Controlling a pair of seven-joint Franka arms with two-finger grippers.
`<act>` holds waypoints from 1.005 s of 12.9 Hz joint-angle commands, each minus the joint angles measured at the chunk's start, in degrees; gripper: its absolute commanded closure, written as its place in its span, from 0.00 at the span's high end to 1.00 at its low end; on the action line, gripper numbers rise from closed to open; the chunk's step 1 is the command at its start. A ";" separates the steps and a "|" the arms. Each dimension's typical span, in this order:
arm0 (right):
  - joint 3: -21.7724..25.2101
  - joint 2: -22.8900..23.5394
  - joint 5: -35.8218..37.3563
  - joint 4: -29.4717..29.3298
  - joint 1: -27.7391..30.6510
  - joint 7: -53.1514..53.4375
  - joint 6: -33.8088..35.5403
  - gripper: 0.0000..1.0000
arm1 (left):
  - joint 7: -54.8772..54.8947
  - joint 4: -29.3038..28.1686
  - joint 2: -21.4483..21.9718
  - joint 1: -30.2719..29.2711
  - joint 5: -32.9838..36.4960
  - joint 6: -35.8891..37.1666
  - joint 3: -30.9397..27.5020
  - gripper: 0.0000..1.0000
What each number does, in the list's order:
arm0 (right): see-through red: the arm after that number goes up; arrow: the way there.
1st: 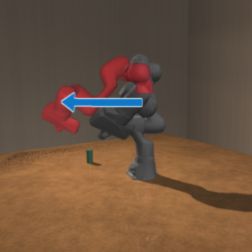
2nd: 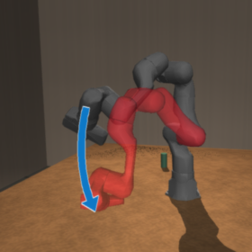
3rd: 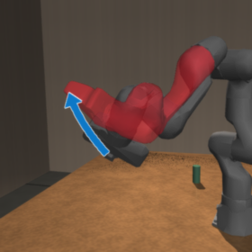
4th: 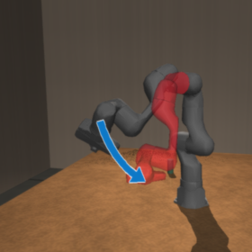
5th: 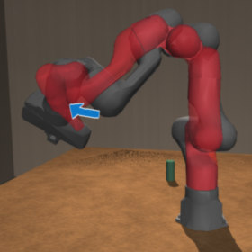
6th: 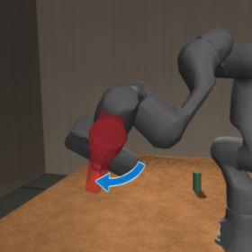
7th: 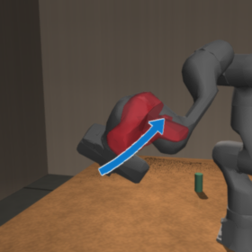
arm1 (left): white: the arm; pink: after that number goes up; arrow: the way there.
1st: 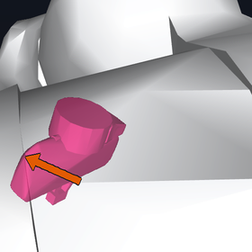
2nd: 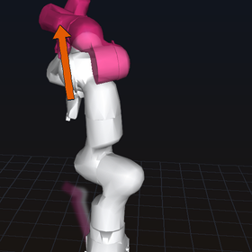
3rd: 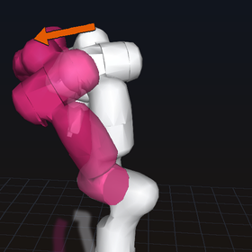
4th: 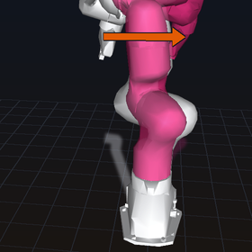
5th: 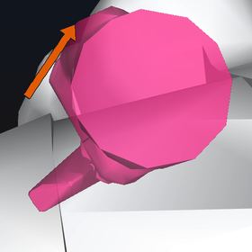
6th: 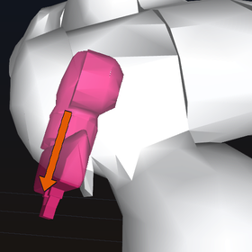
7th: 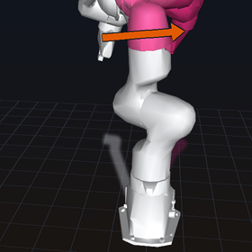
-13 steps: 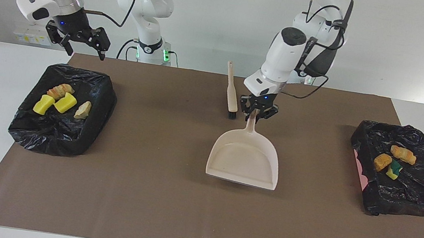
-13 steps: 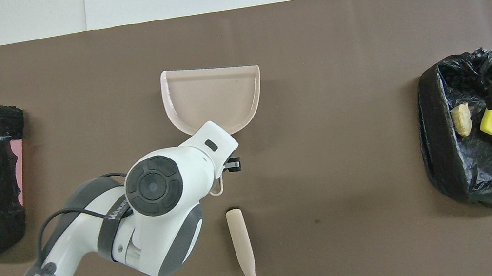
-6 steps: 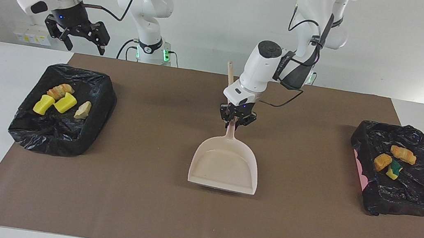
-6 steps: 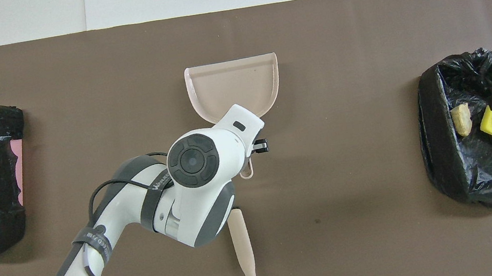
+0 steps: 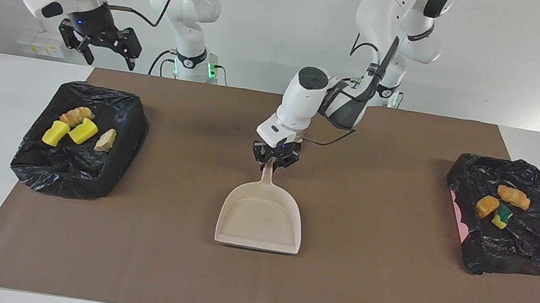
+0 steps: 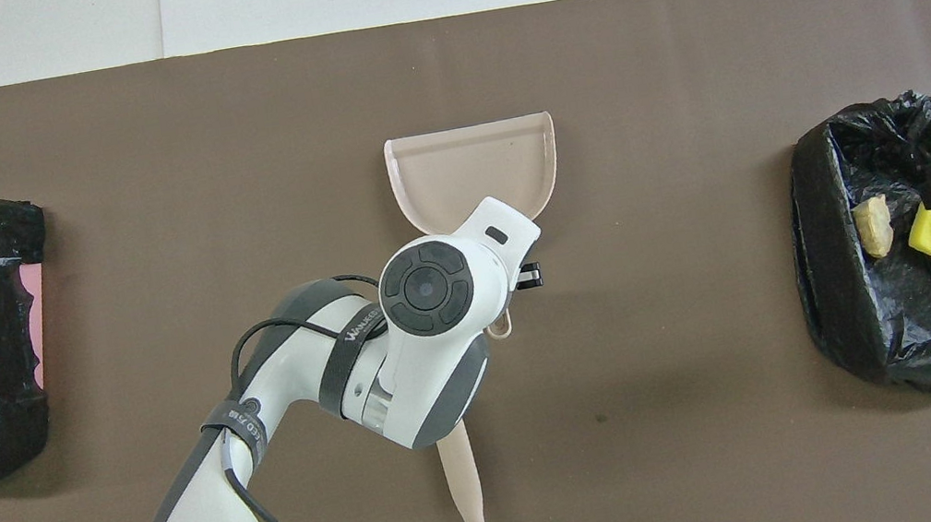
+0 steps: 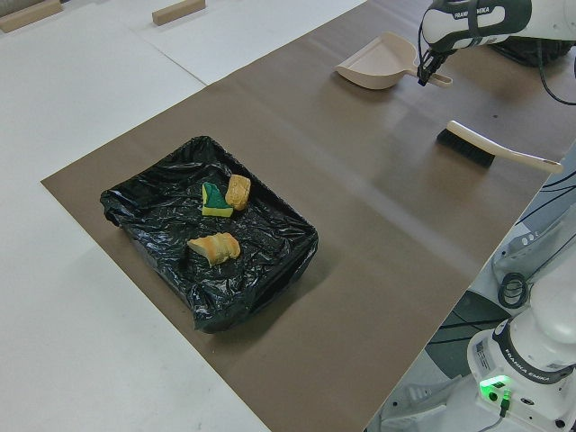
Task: Sweep and dump trash in bin
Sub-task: 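Carry the empty dustpan to the mat center with the left gripper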
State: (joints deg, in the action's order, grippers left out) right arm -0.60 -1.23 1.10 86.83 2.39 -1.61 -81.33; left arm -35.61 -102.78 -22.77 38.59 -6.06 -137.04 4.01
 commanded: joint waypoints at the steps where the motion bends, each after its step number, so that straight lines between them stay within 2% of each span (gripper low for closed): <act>1: -0.19 -0.26 -0.66 -0.35 0.33 -0.58 0.82 1.00 | -0.34 0.03 0.18 1.14 -0.26 1.07 -1.11 0.05; 3: -0.19 -0.26 0.30 -0.35 0.24 -0.50 0.82 1.00 | -0.34 -0.49 0.27 1.14 -0.18 1.07 -1.11 0.85; 4: -0.19 -0.17 0.22 -0.35 0.59 -0.32 0.73 1.00 | -0.34 -0.76 0.44 1.05 -0.18 1.16 -1.11 1.00; 6: -0.19 0.18 0.21 -0.61 0.16 -0.06 -0.49 1.00 | -0.42 -0.58 0.71 0.61 -0.26 2.99 -1.19 1.00; 11: 0.07 1.94 -1.01 -2.55 1.04 0.64 0.83 1.00 | 2.72 -0.84 7.91 -5.09 -0.18 12.66 -1.72 1.00; 13: -0.02 0.80 -1.01 0.42 0.51 4.06 -2.59 1.00 | 7.55 -1.02 9.31 -8.25 -0.18 17.14 -1.72 1.00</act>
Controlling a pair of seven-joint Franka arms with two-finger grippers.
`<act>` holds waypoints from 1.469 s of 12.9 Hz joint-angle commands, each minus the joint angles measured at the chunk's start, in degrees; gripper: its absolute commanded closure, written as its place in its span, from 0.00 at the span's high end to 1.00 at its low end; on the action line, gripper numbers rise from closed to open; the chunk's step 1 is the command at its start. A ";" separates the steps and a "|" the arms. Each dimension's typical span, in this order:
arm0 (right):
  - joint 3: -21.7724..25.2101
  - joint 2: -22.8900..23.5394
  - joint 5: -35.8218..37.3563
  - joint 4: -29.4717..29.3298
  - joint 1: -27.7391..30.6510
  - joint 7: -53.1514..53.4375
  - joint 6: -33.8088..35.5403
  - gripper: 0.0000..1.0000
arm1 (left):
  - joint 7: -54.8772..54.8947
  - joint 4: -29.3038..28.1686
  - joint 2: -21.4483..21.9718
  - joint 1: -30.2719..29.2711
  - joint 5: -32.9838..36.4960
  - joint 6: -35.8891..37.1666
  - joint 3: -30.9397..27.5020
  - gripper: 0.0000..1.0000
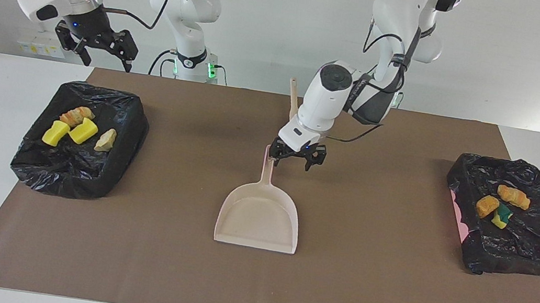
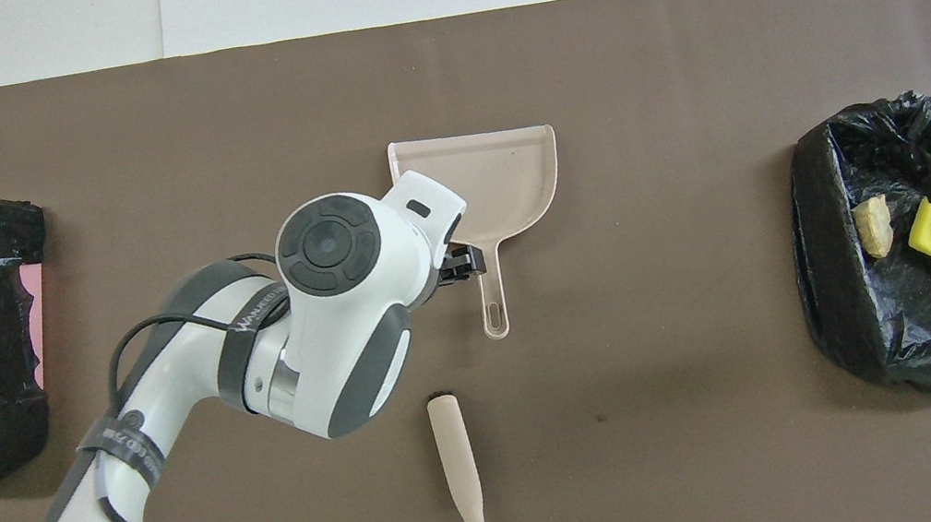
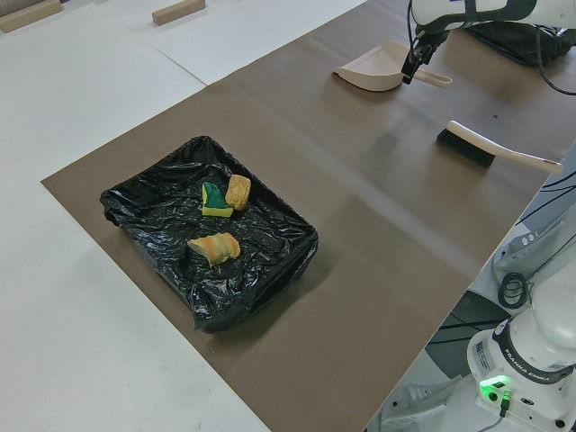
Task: Sweep and dump trash in bin
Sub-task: 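Release the dustpan and withdraw the left gripper toward the robot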
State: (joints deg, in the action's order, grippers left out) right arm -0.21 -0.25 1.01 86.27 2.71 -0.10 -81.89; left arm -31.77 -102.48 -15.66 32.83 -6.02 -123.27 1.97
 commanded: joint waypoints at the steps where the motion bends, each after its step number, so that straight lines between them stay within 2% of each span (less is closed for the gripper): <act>1: -0.40 -0.97 -0.93 2.31 0.11 2.83 -2.65 1.00 | 6.25 -1.93 3.17 -4.43 -0.22 5.30 0.31 1.00; 9: -0.40 -1.42 -1.01 3.37 -0.07 3.00 -2.83 1.00 | 29.45 -8.79 13.80 -18.84 -0.22 13.57 0.31 1.00; 12: -0.40 -1.51 -1.01 3.46 -0.07 3.01 -2.92 1.00 | 34.39 -8.97 14.78 -24.29 -0.22 17.17 0.31 1.00; 19: -0.40 -1.60 -1.01 3.55 -0.24 3.01 -2.92 1.00 | 41.07 -7.31 15.04 -33.17 4.87 17.27 0.23 1.00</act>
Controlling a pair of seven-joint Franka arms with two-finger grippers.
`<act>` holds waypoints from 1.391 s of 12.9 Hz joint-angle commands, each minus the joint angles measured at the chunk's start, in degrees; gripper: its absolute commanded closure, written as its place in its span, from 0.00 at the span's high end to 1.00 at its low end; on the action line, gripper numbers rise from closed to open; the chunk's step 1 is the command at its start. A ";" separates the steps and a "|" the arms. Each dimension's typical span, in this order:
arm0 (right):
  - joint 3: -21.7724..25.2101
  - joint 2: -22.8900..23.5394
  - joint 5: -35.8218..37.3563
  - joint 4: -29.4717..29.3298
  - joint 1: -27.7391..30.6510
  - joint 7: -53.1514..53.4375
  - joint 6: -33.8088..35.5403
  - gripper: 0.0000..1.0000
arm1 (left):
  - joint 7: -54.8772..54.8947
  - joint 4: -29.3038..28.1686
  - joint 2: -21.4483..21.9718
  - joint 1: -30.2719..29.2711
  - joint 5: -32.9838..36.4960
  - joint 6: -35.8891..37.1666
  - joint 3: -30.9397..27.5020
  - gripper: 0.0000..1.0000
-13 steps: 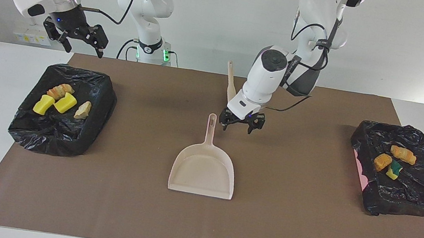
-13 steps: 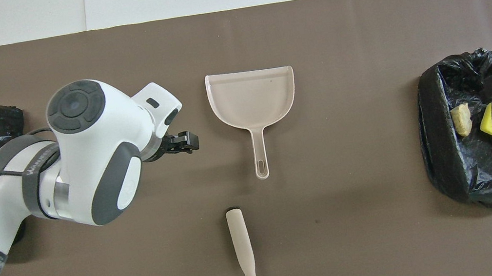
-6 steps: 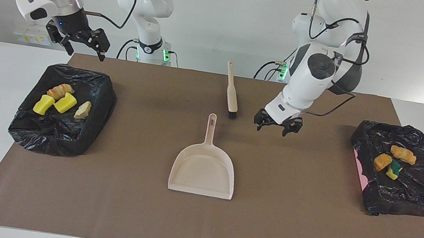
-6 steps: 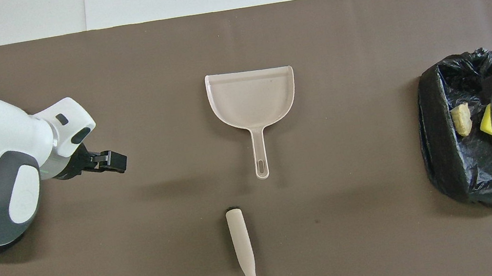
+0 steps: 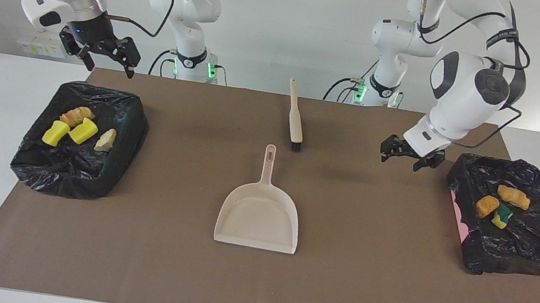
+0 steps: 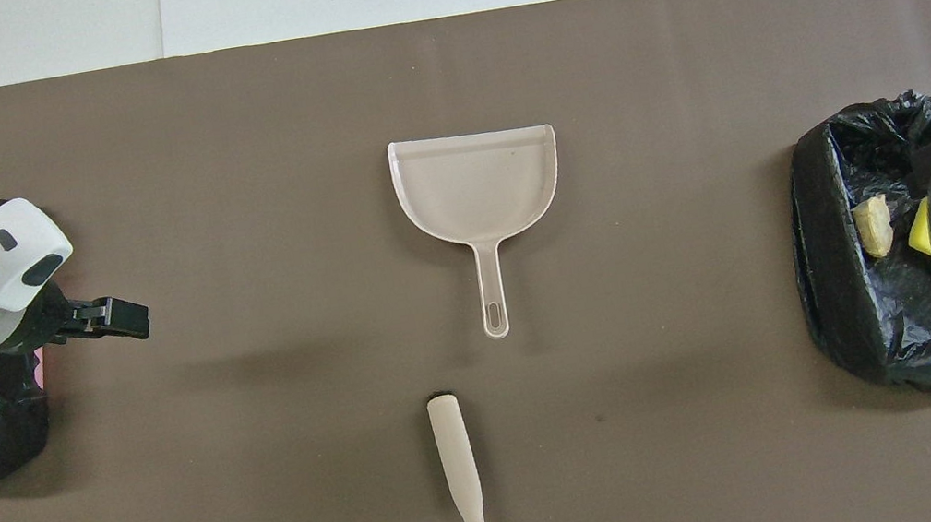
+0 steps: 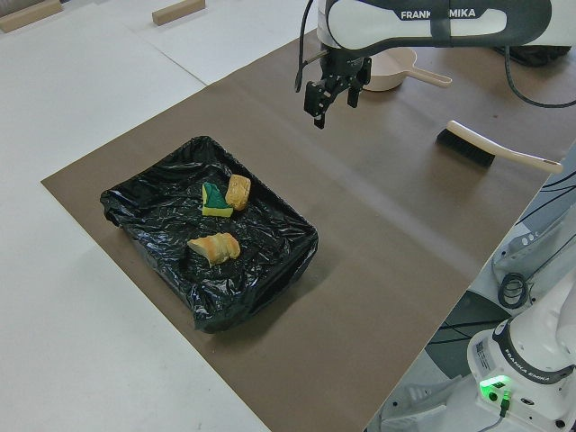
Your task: Sweep and dump trash in bin
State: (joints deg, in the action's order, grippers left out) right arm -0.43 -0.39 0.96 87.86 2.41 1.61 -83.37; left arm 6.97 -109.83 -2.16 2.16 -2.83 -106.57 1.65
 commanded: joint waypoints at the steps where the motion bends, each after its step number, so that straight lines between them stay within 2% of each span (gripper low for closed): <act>1: -0.19 -1.46 -0.96 1.96 0.06 1.29 -1.44 1.00 | 3.39 1.01 2.15 -3.30 2.73 0.75 0.55 1.00; 4: -0.19 -1.46 -0.96 1.96 0.06 1.29 -1.44 1.00 | 3.75 5.22 2.68 -3.83 6.25 4.34 0.55 1.00; 7: -0.19 -1.46 -0.96 1.96 -0.03 1.29 -1.35 1.00 | 3.75 11.46 2.95 -3.13 6.26 11.54 1.08 1.00; 9: -0.27 -1.46 -0.96 1.88 -0.03 1.29 -1.18 1.00 | 3.75 14.11 4.34 -3.04 6.26 13.84 1.26 1.00; 11: -0.27 -1.46 -0.96 1.88 -0.03 1.29 -1.18 1.00 | 3.66 14.38 6.63 -3.04 6.17 14.02 1.34 1.00; 15: -0.27 -1.37 -0.96 1.88 0.05 1.20 -1.35 1.00 | 2.79 15.18 8.04 -2.95 5.03 16.67 1.26 1.00; 18: -0.19 -1.37 -0.96 1.79 -0.03 1.29 -1.44 1.00 | 2.79 13.86 9.27 -3.22 -0.84 15.79 1.08 1.00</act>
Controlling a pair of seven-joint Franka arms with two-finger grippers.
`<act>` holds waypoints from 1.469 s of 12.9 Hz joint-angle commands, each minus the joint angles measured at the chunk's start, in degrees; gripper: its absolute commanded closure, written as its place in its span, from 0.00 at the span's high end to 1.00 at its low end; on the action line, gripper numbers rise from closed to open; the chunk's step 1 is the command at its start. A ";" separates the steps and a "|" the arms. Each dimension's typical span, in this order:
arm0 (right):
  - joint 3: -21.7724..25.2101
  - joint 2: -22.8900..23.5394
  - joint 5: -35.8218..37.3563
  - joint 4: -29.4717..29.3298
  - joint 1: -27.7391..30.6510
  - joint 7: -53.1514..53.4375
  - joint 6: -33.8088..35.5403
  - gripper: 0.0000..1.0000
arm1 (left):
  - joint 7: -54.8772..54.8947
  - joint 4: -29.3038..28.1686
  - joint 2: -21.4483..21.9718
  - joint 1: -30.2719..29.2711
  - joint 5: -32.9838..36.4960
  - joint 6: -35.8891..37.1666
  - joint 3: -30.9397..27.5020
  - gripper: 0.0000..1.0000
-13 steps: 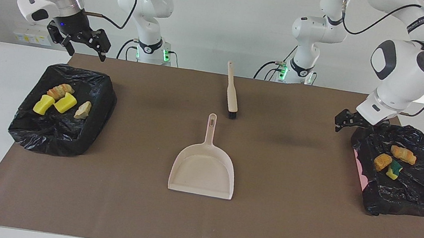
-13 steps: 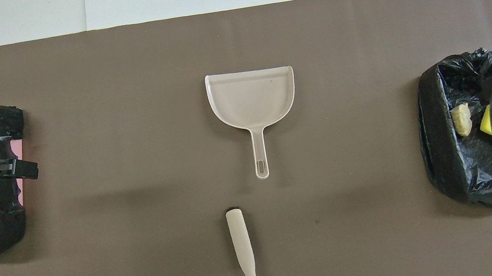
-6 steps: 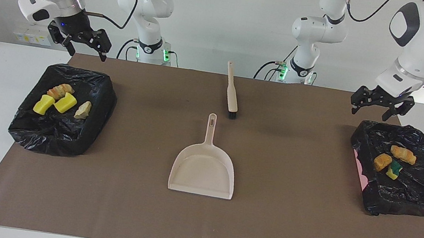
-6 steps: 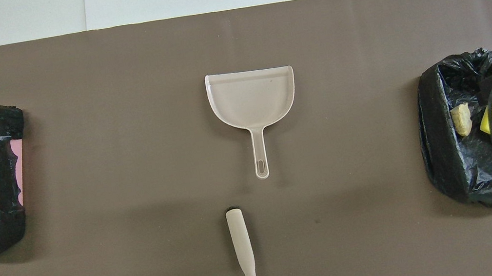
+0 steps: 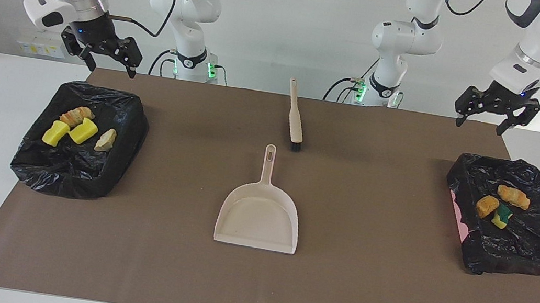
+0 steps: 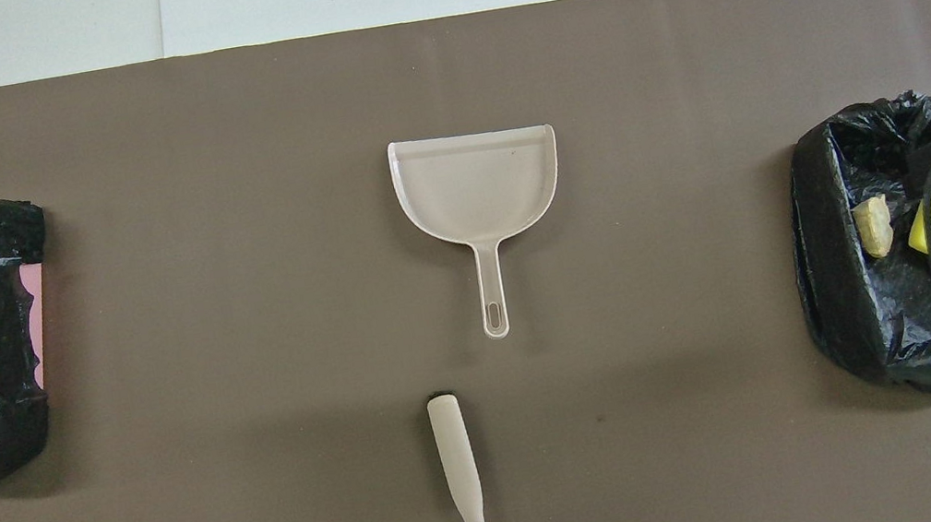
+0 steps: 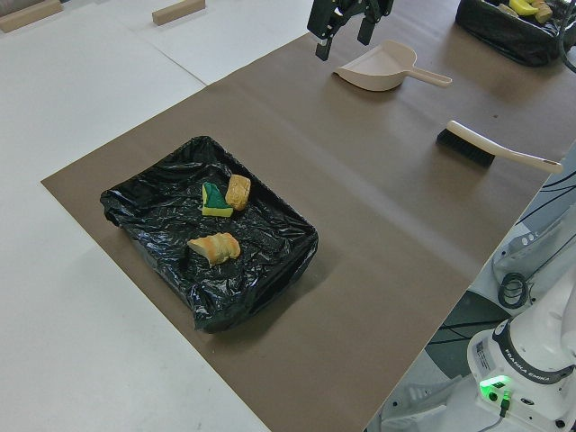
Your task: Sweep and dump trash in bin
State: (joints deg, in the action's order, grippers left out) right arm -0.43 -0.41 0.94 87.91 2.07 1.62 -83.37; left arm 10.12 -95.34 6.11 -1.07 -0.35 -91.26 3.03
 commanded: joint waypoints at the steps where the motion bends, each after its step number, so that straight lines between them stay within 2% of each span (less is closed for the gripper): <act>1: -0.18 -1.35 -0.94 1.82 0.30 1.28 -1.44 1.00 | -0.45 -0.55 1.01 0.19 -3.69 0.55 -0.30 1.00; 4: -0.27 -1.35 -0.94 1.82 0.30 1.28 -1.44 1.00 | -0.63 -0.20 0.92 0.19 -3.52 2.21 -0.30 1.00; 7: -0.27 -1.35 -0.94 1.82 0.30 1.28 -1.44 1.00 | -0.45 1.29 0.84 0.28 -0.37 4.68 -0.13 1.00; 19: -0.36 -1.35 -0.94 1.83 0.30 1.28 -1.35 1.00 | -1.69 -1.34 2.15 0.10 -2.90 1.34 -0.13 1.00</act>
State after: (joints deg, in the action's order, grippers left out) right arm -0.43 -0.41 0.94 87.92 2.06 1.62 -83.37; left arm 8.94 -95.08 6.84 -1.07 -2.50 -89.05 3.04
